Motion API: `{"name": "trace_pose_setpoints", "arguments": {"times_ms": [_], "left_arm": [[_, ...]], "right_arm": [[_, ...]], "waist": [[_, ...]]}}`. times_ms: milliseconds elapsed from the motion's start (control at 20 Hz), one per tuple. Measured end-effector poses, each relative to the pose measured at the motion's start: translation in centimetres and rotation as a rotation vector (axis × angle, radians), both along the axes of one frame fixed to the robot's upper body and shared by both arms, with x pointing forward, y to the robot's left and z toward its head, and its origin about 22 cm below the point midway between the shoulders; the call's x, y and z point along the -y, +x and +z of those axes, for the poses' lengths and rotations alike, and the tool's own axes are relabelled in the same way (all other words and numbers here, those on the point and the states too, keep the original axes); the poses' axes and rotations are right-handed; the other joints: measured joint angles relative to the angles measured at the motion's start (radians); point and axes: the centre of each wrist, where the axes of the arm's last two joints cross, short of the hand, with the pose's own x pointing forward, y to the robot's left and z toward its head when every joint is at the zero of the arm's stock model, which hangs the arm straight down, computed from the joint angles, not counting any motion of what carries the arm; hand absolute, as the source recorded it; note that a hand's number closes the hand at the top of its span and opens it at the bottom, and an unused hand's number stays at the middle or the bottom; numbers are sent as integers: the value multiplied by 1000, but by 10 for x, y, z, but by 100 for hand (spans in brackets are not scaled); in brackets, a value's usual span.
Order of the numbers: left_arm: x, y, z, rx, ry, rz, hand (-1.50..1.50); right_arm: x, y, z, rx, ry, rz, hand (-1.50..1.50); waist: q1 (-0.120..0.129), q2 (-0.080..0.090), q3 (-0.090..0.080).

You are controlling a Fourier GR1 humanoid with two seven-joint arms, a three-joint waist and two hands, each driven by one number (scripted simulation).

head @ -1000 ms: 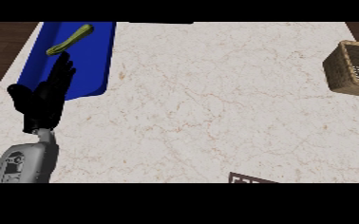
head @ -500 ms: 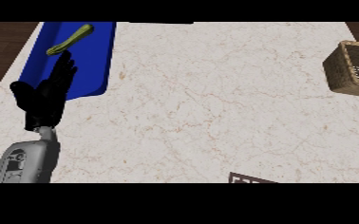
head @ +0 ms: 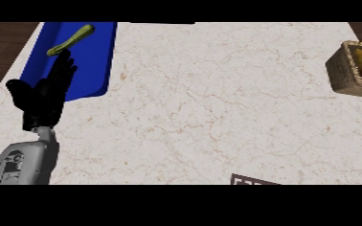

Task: Pick the pear from the placemat and place it in the basket

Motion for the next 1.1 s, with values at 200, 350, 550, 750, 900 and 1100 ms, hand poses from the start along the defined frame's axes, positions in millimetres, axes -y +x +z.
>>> {"name": "trace_pose_setpoints", "arguments": {"times_ms": [200,350,550,750,900,1100], "left_arm": [[2,1,-1,-7,-1,8,0],[1,-2,-4,-5,5,10,0],[5,-3,-9,-7,-2,14,0],[5,0,-6,-3,4,9,0],[3,-1,-6,1,-1,11,0],[8,-3,-9,1,-5,6,0]], "right_arm": [[-3,3,9,91,162,-4,-150],[2,2,24,141,290,-21,-150],[17,-9,41,205,474,-83,-150],[38,-27,53,230,607,-158,-150],[61,-49,62,249,708,-210,-150],[87,-80,65,252,801,-250,-150]], "waist": [[-5,-2,0],[-6,-3,0],[-9,-3,-1],[-8,-1,0],[-7,1,1],[-5,3,2]]}}
